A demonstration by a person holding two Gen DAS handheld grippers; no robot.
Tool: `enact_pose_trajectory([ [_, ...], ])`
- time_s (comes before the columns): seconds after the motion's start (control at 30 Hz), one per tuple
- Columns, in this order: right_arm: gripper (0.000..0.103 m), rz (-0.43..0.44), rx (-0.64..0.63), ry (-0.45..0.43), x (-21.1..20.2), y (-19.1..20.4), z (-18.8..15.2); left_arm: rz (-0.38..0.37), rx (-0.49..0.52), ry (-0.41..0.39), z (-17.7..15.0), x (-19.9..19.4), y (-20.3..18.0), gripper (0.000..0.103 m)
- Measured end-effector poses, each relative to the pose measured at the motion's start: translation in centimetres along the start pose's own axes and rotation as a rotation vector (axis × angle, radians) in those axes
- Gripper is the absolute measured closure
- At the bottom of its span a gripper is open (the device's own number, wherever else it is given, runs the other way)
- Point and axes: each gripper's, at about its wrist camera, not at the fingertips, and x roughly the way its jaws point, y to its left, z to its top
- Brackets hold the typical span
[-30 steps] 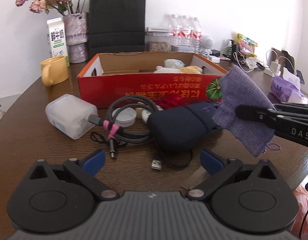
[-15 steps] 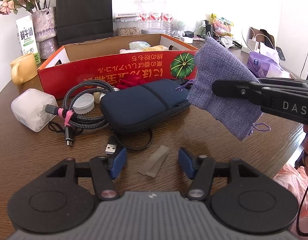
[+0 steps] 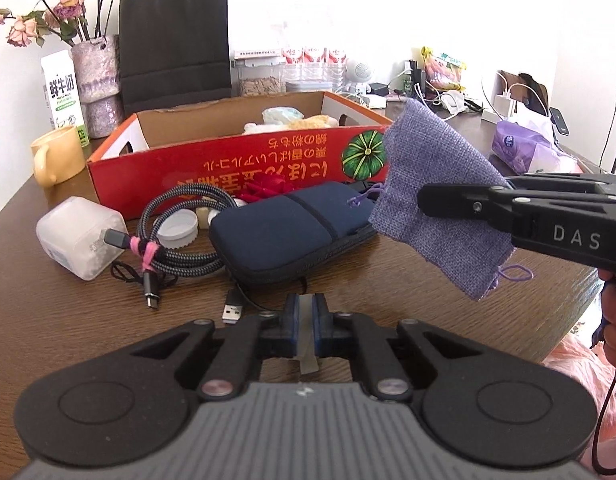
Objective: Organize objects
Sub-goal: 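Carry the pouch and strip into the box and open both tools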
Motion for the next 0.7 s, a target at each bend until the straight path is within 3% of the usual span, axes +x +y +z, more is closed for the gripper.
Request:
enact_pose_trajectory([
  [0.37,0.094,0.007,-0.032,-0.067,0.8,0.4,3.2,0.062,0.000,-0.158,3.7,-2.0,1.4,0.096],
  [0.7,0.094,0.038,-0.045,-0.106,5.0,0.8,6.7,0.111,-0.045,-0.291,9.2,-1.2,3.9,0.096],
])
